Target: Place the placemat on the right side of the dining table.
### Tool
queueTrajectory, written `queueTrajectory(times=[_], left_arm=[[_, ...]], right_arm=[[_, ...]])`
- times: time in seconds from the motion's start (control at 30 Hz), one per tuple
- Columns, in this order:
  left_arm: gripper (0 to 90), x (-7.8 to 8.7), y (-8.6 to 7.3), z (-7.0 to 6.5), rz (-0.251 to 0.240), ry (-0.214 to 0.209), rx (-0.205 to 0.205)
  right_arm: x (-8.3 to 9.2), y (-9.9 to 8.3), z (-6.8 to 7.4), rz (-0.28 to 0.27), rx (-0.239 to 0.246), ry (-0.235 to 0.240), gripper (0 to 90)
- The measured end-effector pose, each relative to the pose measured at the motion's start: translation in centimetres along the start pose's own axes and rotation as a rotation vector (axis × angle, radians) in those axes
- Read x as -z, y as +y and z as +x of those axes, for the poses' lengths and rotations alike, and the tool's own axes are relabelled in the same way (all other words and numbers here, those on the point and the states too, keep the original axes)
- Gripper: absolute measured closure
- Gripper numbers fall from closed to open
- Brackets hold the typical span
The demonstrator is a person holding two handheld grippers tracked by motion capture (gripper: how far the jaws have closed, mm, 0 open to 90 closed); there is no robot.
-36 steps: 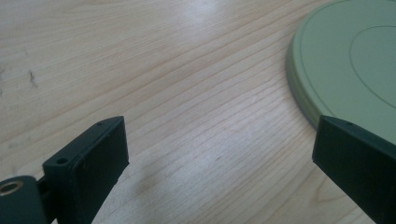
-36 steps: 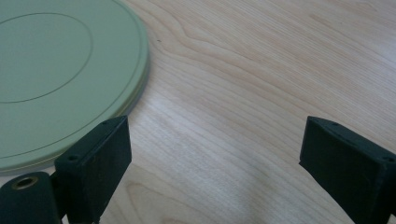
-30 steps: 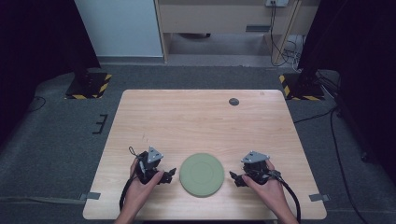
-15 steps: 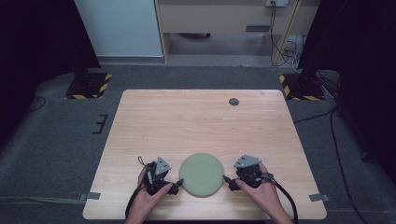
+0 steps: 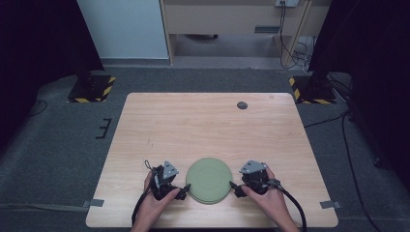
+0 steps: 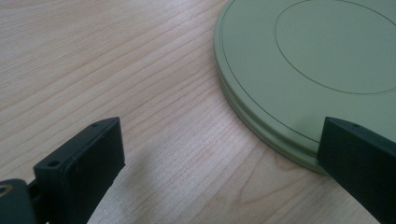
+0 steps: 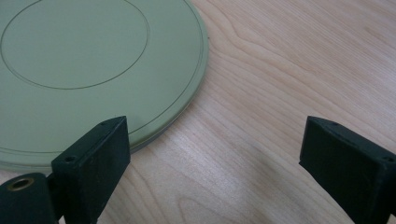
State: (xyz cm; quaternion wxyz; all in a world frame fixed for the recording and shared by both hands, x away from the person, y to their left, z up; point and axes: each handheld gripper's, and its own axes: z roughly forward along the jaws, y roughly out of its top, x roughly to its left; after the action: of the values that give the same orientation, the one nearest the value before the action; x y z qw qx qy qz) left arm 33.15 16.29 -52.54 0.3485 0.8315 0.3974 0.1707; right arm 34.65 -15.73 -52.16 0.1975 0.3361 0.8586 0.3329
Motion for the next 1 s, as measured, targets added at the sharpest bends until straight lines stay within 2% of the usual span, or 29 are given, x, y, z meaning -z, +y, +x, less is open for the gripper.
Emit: queueTrajectory(times=[0.2,0.37,0.43,0.87,1.0], left_arm=[[0.3,-0.20,0.19,0.13,-0.003,0.007,0.006],[2.4,-0.09,0.07,0.09,-0.006,0.006,-0.001],[1.2,-0.17,0.16,0.06,-0.005,0.013,-0.003],[0.3,-0.62,0.58,0.23,-0.016,0.036,0.012],[1.7,-0.55,0.46,0.24,-0.021,0.023,0.017]], right_arm=[[-0.21,0.05,-0.31,0.000,-0.019,-0.007,7.4],[-0.01,0.02,-0.26,0.000,-0.023,0.015,10.2],[-0.01,0.03,-0.09,0.001,-0.011,0.009,9.4],[-0.31,0.23,-0.59,-0.005,-0.032,-0.023,8.9],[-0.18,0.21,-0.53,-0.007,-0.040,-0.012,10.3]])
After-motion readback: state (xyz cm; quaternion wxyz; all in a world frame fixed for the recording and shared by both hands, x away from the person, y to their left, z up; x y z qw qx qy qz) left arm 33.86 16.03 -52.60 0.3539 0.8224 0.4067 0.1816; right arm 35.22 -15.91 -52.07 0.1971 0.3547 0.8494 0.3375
